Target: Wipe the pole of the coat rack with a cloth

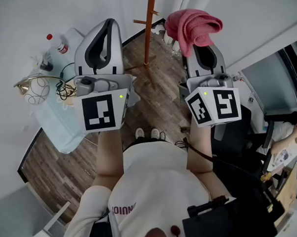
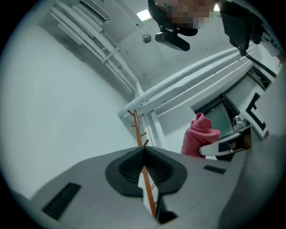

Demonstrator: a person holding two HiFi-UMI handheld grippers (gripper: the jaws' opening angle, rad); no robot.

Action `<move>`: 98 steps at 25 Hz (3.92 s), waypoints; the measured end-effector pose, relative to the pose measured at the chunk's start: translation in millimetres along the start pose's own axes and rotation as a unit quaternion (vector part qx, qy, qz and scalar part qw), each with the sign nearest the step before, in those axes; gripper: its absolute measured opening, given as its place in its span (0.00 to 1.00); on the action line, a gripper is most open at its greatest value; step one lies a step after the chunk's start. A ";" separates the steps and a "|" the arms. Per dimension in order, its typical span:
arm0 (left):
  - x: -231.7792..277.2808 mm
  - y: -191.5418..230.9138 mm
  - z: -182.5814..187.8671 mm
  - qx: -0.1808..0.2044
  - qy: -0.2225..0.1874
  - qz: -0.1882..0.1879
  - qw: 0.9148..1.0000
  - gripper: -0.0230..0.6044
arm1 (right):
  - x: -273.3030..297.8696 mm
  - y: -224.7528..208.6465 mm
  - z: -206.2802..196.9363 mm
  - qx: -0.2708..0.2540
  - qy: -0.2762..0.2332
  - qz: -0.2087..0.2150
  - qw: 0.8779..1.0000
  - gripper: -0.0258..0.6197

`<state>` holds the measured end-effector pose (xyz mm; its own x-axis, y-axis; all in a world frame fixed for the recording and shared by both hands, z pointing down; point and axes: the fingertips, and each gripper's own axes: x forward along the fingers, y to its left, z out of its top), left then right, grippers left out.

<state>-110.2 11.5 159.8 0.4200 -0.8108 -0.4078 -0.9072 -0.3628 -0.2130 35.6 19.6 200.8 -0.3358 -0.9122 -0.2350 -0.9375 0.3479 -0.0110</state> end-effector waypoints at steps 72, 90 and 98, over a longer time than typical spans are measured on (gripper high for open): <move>125.1 -1.8 -162.1 -0.007 0.131 0.089 0.987 0.06 | 176.5 -130.0 -160.8 0.117 0.130 0.078 0.982 0.11; 129.9 28.4 -191.5 -0.018 0.156 0.095 0.983 0.06 | 215.3 -117.5 -228.2 0.070 0.212 0.082 0.971 0.11; 127.4 35.7 -195.8 -0.022 0.161 0.102 0.981 0.06 | 218.1 -119.0 -244.1 0.066 0.238 0.079 0.966 0.11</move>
<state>-93.9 -194.7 274.1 0.2059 -0.9693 -0.1345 -0.9748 -0.1912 -0.1147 51.6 -273.6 388.1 -0.5078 -0.8305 0.2288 -0.8614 0.4872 -0.1433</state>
